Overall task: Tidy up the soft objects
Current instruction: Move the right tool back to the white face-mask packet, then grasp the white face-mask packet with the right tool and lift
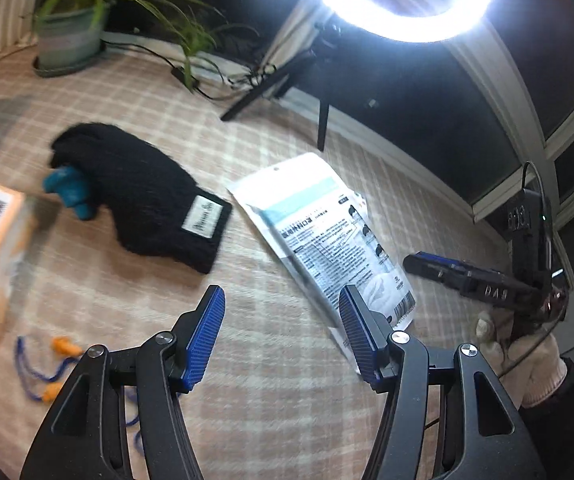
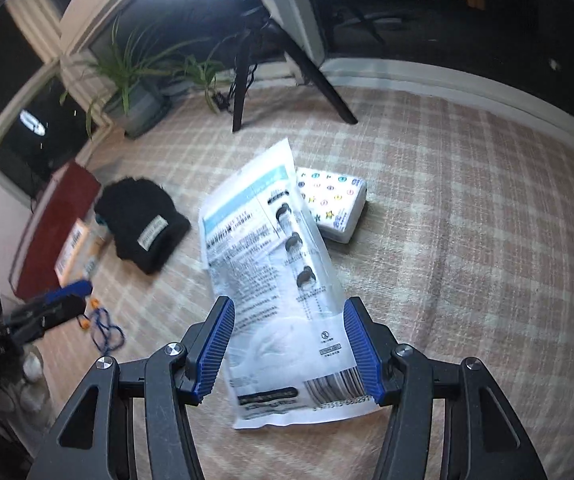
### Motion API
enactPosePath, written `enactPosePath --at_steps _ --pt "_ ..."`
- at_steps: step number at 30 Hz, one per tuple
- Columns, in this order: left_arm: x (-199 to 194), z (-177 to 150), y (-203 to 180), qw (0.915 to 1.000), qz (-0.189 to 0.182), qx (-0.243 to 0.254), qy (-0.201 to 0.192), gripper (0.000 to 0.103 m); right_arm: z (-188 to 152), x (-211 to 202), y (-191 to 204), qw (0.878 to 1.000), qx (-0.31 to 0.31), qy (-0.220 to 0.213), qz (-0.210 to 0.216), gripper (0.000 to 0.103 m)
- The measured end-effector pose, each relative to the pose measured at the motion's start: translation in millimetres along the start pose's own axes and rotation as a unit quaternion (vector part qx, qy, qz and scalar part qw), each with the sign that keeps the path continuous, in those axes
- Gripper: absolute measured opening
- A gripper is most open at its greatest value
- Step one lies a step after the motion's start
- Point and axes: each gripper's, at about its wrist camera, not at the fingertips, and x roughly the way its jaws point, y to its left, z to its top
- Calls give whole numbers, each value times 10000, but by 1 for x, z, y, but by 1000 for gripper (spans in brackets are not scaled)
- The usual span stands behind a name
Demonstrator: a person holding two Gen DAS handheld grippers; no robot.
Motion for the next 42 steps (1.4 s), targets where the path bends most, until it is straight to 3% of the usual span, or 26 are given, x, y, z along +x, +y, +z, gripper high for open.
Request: enactPosePath --at_steps 4,10,17,30,42 --pt "22 5 -3 9999 26 39 140 59 -5 15 -4 9994 -191 158 -245 53" --pt "51 10 -2 9993 -8 -26 381 59 -8 35 -15 9989 -202 324 -254 53" --pt "73 15 1 9986 -50 -128 518 59 -10 42 -35 9993 165 329 103 53" --pt "106 21 -21 9973 -185 -5 709 59 -9 47 -43 9979 182 404 473 53" --pt "106 21 -29 9970 68 303 702 56 -6 60 -17 9928 -386 722 876 53"
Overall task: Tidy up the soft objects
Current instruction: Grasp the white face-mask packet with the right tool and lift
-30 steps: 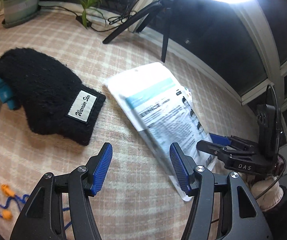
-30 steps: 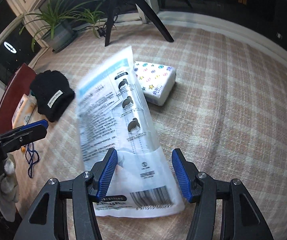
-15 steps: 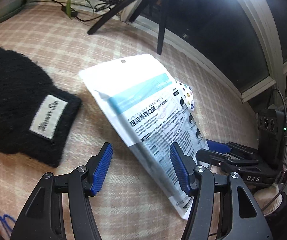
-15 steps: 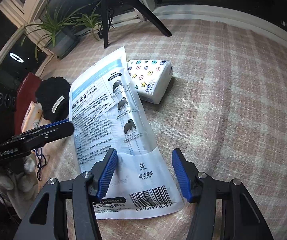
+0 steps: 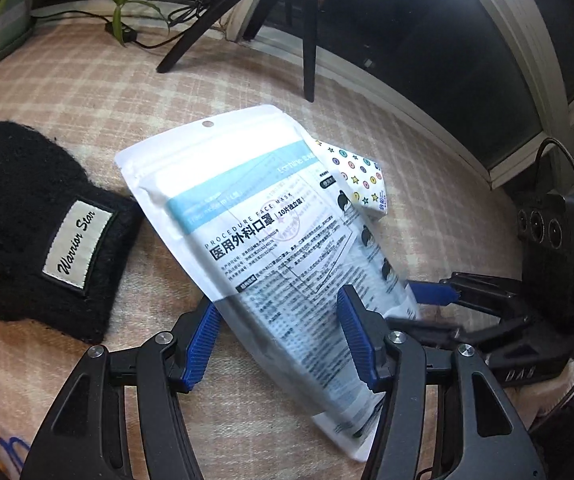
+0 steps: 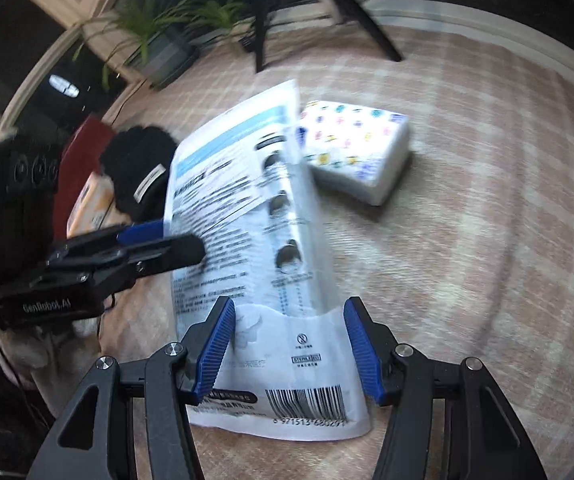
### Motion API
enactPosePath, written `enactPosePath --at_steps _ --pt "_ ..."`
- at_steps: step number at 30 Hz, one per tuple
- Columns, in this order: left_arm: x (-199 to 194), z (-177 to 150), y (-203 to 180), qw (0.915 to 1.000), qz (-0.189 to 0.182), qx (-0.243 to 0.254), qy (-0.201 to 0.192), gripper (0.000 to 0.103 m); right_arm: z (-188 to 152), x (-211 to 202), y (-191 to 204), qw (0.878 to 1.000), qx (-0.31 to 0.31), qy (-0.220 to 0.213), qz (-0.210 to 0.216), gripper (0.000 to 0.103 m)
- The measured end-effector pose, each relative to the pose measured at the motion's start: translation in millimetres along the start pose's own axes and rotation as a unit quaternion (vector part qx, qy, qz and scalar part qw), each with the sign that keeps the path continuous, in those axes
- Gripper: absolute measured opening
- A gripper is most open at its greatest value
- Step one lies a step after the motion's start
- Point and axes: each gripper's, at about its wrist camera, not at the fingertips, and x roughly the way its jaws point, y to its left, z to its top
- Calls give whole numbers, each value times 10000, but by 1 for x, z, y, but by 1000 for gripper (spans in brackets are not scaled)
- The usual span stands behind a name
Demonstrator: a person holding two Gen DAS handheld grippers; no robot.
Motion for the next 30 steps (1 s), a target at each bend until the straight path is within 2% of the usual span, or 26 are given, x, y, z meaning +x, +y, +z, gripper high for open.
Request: enactPosePath --at_steps 3,8,11,15,22,30 --pt "-1 0 -1 10000 59 46 9 56 1 4 7 9999 -71 54 69 52" --pt "-6 -2 -2 9997 180 140 -57 56 0 8 20 9998 -155 71 110 46" --pt "-9 -2 3 9996 256 80 -76 50 -2 7 24 9999 -118 14 113 40" --pt "-18 -5 5 9995 261 92 -175 49 -5 4 33 9999 -73 -57 104 36" --pt "-52 -4 4 9985 222 149 -474 49 -3 -13 63 9996 -173 -225 25 35" --pt "-101 -9 14 9962 315 130 -800 49 5 -30 116 9987 -305 -401 -54 33"
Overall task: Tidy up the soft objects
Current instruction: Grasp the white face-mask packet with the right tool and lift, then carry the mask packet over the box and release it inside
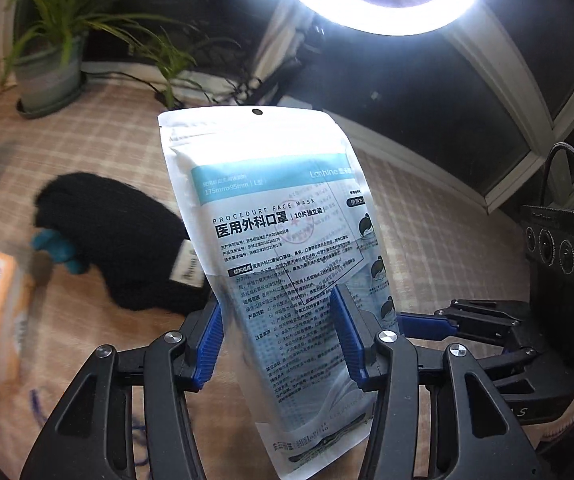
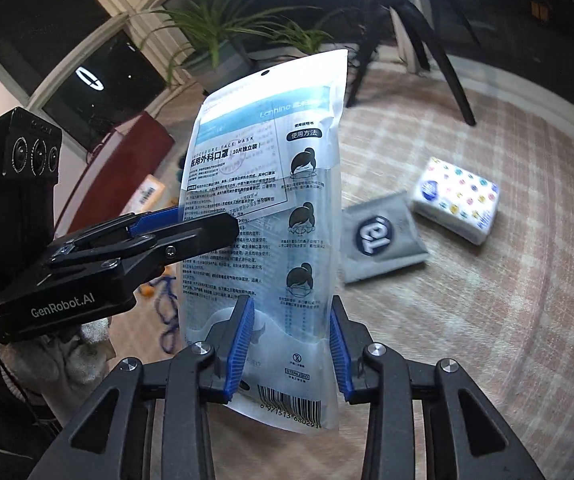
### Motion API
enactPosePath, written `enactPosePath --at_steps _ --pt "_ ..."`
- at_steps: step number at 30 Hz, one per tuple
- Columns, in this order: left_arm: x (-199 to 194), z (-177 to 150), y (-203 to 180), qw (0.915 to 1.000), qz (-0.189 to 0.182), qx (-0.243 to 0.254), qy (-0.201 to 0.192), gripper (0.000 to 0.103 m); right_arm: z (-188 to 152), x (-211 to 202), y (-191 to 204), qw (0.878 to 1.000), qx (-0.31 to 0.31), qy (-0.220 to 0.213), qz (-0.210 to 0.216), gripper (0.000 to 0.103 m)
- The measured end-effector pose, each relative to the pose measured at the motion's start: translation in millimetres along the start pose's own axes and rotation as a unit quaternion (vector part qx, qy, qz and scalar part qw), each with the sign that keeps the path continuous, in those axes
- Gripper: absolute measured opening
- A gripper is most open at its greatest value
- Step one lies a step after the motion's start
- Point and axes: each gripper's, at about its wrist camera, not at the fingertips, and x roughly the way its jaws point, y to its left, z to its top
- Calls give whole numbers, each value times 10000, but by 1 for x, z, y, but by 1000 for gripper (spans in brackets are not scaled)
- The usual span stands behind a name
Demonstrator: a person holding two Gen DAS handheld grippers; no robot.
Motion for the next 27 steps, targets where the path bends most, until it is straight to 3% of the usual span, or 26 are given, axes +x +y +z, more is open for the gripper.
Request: enactPosePath --at_steps 11,27 --pt "-84 -2 62 9982 188 -191 -531 49 24 5 93 9993 -283 -141 206 33" --pt "-180 -4 169 9907 651 -527 -1067 49 65 54 235 9949 -782 -74 633 33"
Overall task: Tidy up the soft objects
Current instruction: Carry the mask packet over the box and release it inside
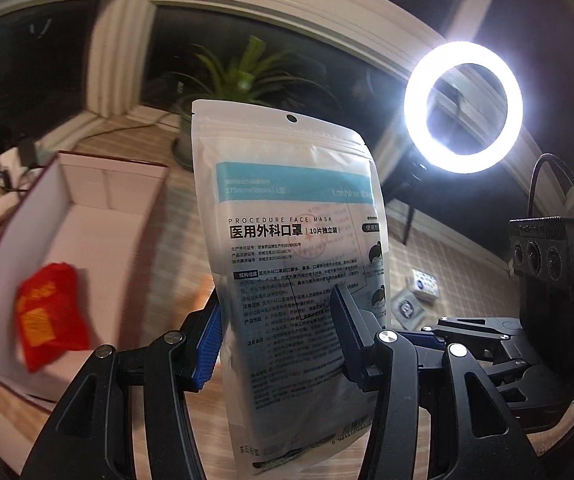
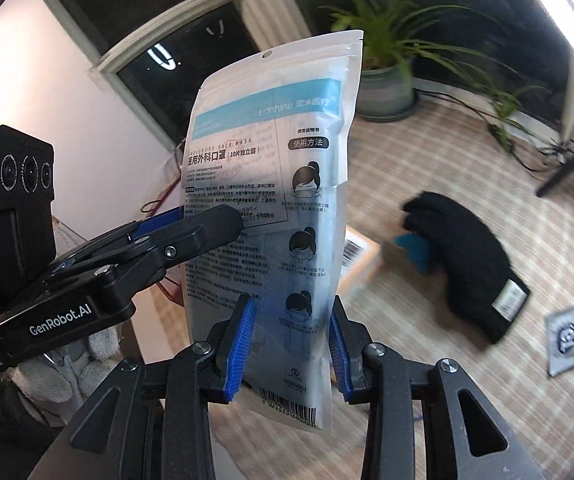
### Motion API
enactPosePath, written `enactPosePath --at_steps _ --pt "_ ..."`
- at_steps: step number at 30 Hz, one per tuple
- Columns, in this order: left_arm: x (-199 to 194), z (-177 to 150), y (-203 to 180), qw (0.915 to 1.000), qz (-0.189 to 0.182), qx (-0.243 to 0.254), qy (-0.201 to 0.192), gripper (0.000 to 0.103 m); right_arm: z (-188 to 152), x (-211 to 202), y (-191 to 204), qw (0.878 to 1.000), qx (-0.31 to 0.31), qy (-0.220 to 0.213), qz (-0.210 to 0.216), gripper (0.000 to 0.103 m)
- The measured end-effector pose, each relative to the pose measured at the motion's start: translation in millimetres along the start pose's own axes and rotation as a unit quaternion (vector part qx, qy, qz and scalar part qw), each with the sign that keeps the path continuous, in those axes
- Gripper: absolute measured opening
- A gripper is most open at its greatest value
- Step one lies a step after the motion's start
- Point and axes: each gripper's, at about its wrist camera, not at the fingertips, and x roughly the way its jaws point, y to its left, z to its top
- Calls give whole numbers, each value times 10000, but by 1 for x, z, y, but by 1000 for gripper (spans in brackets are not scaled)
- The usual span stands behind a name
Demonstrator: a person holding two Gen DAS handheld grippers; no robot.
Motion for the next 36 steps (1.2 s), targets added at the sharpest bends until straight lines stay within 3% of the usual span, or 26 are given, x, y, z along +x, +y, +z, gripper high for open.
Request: enactPosePath --at_steps 17,23,36 --pt "-46 37 107 9980 527 -177 -313 49 63 80 96 9982 -205 58 553 33" --pt "-39 49 147 9979 605 -184 -167 49 72 111 112 9981 -126 160 582 33" --pt "-15 51 183 9975 649 -204 197 49 78 160 119 9986 122 354 386 33"
